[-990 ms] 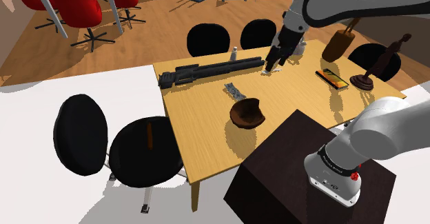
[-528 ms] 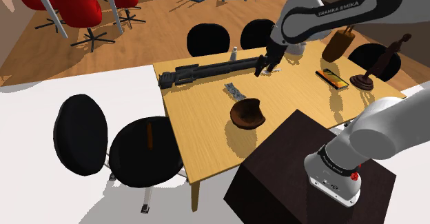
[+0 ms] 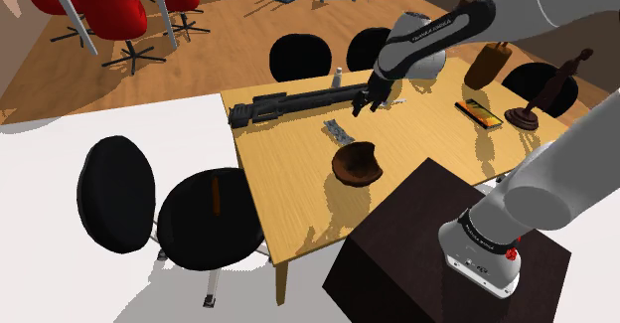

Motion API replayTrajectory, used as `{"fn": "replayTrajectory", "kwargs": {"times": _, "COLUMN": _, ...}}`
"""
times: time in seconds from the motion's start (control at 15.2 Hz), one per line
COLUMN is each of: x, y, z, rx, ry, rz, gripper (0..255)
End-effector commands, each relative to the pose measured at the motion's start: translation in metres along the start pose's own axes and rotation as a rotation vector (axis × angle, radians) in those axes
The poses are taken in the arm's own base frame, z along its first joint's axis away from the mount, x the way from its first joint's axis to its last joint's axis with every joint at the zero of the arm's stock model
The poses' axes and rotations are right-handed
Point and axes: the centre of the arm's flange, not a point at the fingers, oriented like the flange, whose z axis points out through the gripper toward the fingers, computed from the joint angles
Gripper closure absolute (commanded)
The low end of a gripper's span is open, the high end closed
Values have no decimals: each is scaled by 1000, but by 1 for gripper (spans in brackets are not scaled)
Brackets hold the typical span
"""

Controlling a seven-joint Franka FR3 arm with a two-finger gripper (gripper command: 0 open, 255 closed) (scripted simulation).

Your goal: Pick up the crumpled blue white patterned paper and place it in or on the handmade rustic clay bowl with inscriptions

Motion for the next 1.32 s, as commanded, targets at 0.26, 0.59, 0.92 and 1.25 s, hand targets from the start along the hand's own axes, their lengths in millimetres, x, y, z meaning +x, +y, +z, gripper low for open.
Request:
{"fn": "replayTrajectory", "kwargs": {"times": 0.26, "x": 39, "y": 28, "z": 64, "rx": 14, "ry": 35, "rz": 42, "gripper": 0}}
{"fn": "replayTrajectory", "kwargs": {"times": 0.59, "x": 71, "y": 49, "z": 115, "rx": 28, "ry": 62, "rz": 75, "gripper": 0}}
{"fn": "replayTrajectory", "kwargs": {"times": 0.92, "x": 104, "y": 71, "z": 166, "rx": 41, "ry": 89, "rz": 109, "gripper": 0}}
{"fn": "replayTrajectory", "kwargs": {"times": 1.25, "x": 114, "y": 77, "z": 196, "rx": 45, "ry": 96, "rz": 119, "gripper": 0}}
